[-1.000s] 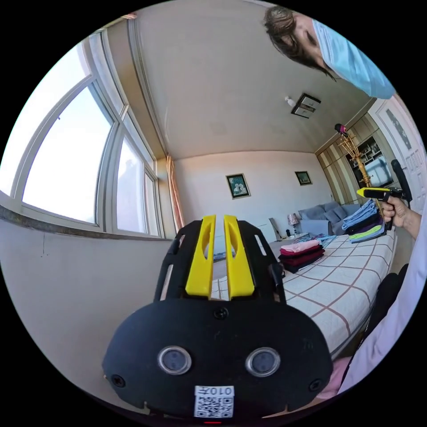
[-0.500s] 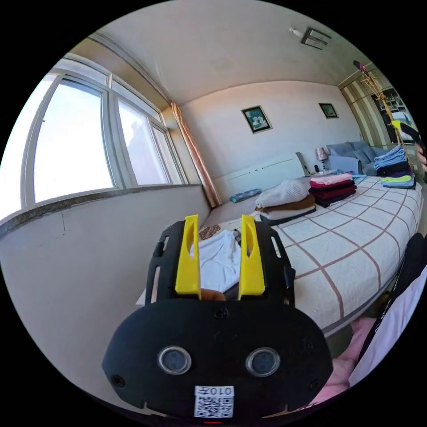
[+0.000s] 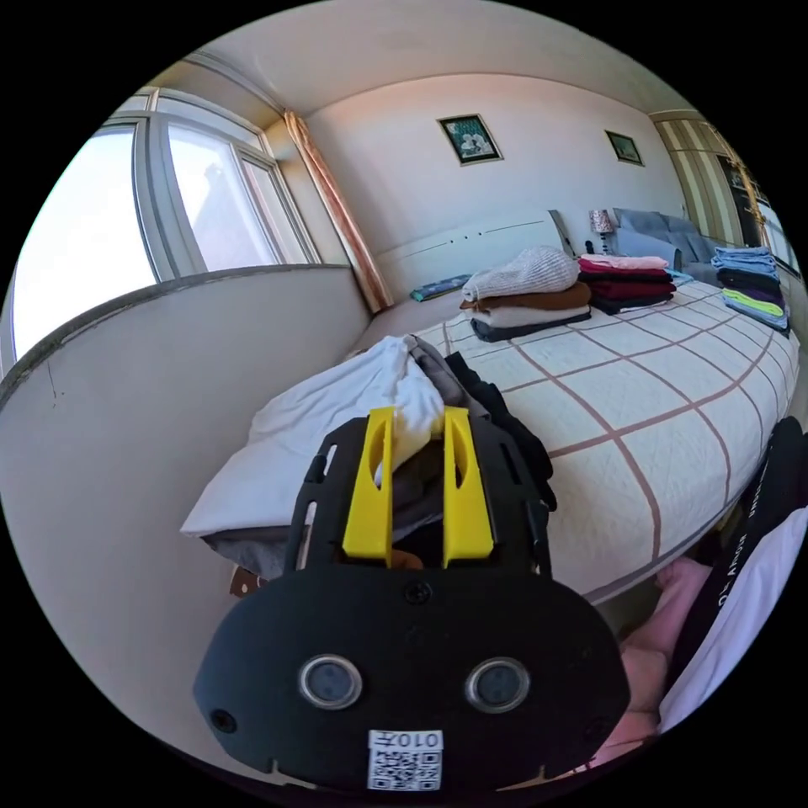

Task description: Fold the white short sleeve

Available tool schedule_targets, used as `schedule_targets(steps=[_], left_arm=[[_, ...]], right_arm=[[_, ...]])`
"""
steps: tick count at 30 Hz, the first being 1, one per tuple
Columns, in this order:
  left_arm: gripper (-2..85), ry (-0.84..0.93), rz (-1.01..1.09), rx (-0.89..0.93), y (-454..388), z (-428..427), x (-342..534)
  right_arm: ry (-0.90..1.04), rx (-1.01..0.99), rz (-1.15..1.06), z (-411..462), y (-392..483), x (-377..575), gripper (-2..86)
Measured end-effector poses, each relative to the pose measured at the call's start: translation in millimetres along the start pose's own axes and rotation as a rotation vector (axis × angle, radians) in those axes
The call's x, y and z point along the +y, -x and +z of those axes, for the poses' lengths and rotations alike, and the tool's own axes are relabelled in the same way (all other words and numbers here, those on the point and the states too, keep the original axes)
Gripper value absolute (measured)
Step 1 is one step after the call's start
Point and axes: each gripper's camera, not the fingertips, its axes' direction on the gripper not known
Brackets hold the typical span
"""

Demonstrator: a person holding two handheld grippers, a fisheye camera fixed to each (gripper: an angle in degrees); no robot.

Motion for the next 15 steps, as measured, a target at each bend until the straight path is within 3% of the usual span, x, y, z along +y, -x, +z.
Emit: schedule_targets(steps=[4,6,9,15], left_arm=[[9.3,0.013,-0.155,0.064,42,9,-4],[8.9,-0.041,-0.308,0.233,79,16,1],[8.6,-0.012,-0.375,0.466,107,38,6],[7.9,-0.050,-0.598,0.502,130,58,25]], right_arm=[[0.008,0.004,0.048,-4,-17,8,11.6],[0.018,0.012,0.050,-5,-21,11,11.3],[0.038,0.034,0.052,-6,-27,15,11.1],[0.040,0.027,0.107,-10,-48,24,10.4]])
